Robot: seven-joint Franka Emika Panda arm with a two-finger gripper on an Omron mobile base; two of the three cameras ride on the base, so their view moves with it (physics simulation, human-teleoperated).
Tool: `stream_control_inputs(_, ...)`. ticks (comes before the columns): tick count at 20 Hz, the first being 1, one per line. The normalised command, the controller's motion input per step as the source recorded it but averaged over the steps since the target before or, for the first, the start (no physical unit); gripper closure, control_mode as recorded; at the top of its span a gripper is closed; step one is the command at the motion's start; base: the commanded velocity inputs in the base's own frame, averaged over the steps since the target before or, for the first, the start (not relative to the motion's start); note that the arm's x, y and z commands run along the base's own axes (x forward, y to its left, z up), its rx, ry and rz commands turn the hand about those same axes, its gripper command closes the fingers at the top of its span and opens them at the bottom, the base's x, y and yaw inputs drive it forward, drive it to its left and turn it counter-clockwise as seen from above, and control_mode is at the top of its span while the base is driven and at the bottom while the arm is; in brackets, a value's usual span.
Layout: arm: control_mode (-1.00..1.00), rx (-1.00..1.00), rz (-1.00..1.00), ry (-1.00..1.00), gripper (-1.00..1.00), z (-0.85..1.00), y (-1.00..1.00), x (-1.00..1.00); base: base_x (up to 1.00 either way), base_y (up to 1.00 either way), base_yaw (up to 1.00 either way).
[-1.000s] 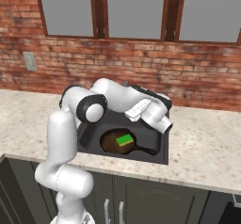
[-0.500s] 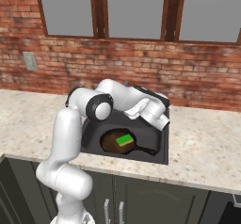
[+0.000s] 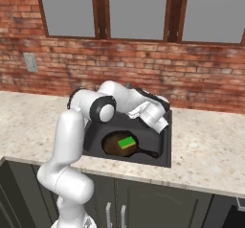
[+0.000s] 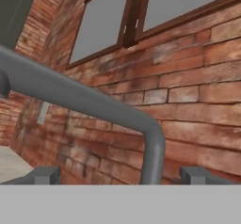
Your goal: Pick the pan and sponge and place them into the sink. Then turn on the water.
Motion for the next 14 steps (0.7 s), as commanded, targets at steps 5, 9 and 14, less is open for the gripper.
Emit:
stream_control_inputs(5, -1.00, 0.16, -0.02, 0.00, -1.00, -0.09, -0.25, 0.31, 0.00, 0.00, 0.00)
stream_control_inputs(9, -1.00, 0.11, -0.02, 0.04, -1.00, -0.12, -0.03, 0.45, 0.00, 0.00, 0.00)
stream_control_inputs(14, -1.00, 0.04, 0.00, 0.03, -1.00, -0.24, 0.00, 0.30, 0.00, 0.00, 0.00)
